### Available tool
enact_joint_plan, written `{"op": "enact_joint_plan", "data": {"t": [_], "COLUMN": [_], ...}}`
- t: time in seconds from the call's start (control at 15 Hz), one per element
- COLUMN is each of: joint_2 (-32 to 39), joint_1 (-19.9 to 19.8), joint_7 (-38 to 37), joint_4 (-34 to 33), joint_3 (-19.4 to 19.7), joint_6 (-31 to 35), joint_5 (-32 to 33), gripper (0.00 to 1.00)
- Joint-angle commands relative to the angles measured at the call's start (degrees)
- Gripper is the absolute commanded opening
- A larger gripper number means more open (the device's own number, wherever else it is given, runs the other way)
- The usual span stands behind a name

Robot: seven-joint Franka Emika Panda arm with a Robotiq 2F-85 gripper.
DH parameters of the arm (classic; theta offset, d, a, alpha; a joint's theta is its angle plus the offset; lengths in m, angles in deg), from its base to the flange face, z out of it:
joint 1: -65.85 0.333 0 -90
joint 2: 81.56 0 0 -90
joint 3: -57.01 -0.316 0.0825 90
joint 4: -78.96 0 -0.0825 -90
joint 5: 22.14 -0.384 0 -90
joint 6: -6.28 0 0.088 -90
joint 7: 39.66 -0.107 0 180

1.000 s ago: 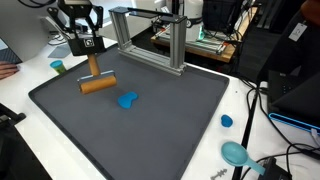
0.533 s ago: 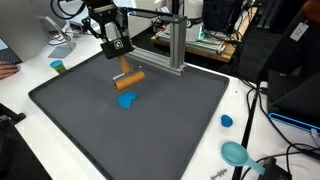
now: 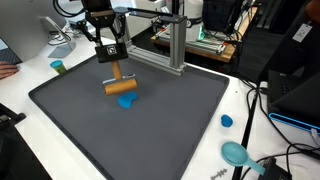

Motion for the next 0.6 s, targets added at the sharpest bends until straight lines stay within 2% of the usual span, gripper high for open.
{"op": "enact_joint_plan", "data": {"t": [0.0, 0.13, 0.27, 0.4, 0.47, 0.53], "joint_2": [-0.4, -0.2, 0.4, 0.9, 1.2, 1.2], "joint_1": [2.8, 3.9, 4.0, 3.1, 2.7, 2.8], "joint_7": [-14.8, -24.0, -29.7, -31.3, -29.1, -29.4], "joint_4": [1.7, 1.8, 1.0, -0.1, 1.1, 1.2], "joint_3": [2.4, 3.2, 2.6, 1.4, 1.2, 1.1], "joint_6": [4.1, 1.1, -2.8, -6.2, -3.3, -3.7], "joint_5": [9.7, 16.0, 17.0, 13.8, 15.1, 15.1], "gripper": [0.22, 0.22, 0.22, 0.22, 0.22, 0.47]}}
